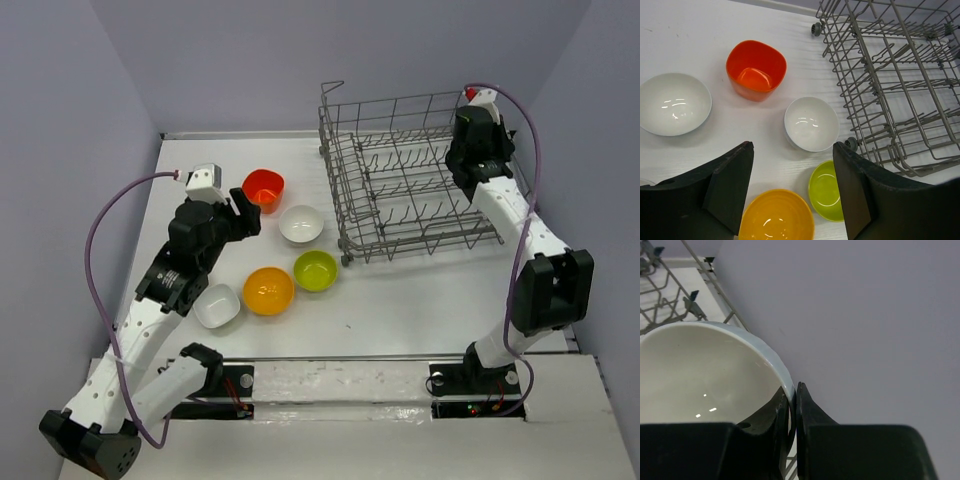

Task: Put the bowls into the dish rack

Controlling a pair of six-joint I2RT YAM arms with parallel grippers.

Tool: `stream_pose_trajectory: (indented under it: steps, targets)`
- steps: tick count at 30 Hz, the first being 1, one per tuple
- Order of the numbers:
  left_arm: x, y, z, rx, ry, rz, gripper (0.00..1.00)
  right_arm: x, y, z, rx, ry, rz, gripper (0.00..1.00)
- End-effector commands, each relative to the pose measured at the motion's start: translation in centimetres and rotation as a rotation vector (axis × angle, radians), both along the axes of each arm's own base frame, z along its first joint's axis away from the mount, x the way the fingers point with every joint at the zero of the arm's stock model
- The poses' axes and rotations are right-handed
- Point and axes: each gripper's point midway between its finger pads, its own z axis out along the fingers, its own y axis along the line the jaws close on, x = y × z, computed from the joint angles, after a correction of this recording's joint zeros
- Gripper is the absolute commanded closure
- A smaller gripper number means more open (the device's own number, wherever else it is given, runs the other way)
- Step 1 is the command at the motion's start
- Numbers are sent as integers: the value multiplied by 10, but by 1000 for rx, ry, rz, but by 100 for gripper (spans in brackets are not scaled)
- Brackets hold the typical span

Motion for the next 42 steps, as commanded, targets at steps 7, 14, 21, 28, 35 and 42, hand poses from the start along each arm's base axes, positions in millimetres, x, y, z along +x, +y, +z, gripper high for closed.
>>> stream_pose_trajectory:
  steps: [7,14,21,28,35,42]
  targets:
    - [2,-2,8,-35,-69,-40,26,-12,-20,74,-228,-290,-25,99]
    - [0,-2,6,-31,-69,-37,26,-4,-26,63,-322,-267,-35,99]
    - [-2,-5,5,-26,-70,-44,25,6,-30,30,-355,-181,-57,99]
    - [-3,-7,3,-20,-66,-47,25,7,-39,3,-346,-108,-79,99]
    - [-4,-8,3,-17,-65,-47,23,10,-48,-17,-336,-57,-103,99]
    - [-5,-9,0,-8,-59,-45,23,10,-57,-30,-326,-34,-125,99]
